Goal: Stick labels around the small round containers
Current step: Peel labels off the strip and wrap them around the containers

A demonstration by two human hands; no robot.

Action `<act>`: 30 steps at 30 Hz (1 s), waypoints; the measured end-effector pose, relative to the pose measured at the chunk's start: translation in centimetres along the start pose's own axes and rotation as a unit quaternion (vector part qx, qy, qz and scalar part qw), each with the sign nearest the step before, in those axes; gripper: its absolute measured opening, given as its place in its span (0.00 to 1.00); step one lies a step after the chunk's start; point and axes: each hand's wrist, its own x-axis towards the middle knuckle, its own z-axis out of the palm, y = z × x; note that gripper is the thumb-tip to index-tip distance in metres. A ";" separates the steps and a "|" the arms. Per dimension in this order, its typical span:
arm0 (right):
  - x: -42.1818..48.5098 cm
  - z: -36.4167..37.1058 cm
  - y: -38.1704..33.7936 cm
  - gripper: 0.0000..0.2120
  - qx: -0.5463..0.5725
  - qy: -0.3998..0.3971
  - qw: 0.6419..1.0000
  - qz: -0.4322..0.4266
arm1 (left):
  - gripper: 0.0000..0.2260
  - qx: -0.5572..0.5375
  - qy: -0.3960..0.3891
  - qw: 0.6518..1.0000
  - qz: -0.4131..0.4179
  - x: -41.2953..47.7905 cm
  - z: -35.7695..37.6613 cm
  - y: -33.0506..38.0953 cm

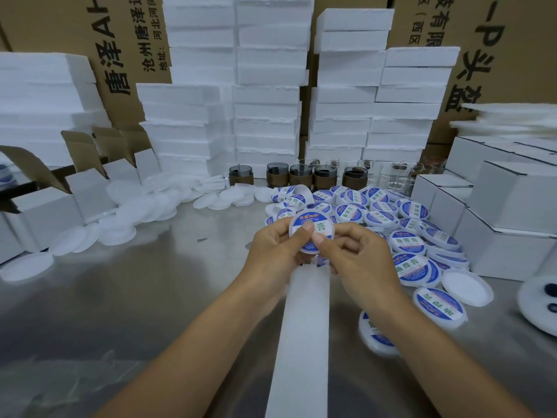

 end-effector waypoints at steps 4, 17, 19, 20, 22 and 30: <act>0.0 0.0 -0.2 0.03 -0.007 0.036 0.999 0.010 | 0.09 0.012 -0.002 1.000 0.000 0.0 -0.1 0.0; -0.1 -0.3 -0.3 0.07 -0.040 0.081 0.996 0.010 | 0.16 0.121 -0.030 0.992 0.021 -0.4 0.1 -0.2; 0.0 -0.4 -0.3 0.07 -0.050 0.083 0.995 0.008 | 0.15 0.125 -0.030 0.992 0.018 -0.4 0.2 -0.2; 0.0 -0.4 -0.2 0.08 -0.052 0.085 0.995 0.006 | 0.14 0.125 -0.027 0.992 0.018 -0.4 0.2 -0.2; 0.0 -0.4 -0.2 0.08 -0.045 0.094 0.995 -0.002 | 0.11 0.122 -0.001 0.992 0.015 -0.2 0.2 0.0; -0.1 -0.1 0.0 0.11 -0.072 0.012 0.997 -0.033 | 0.05 0.087 0.066 0.994 0.025 0.2 -0.3 0.3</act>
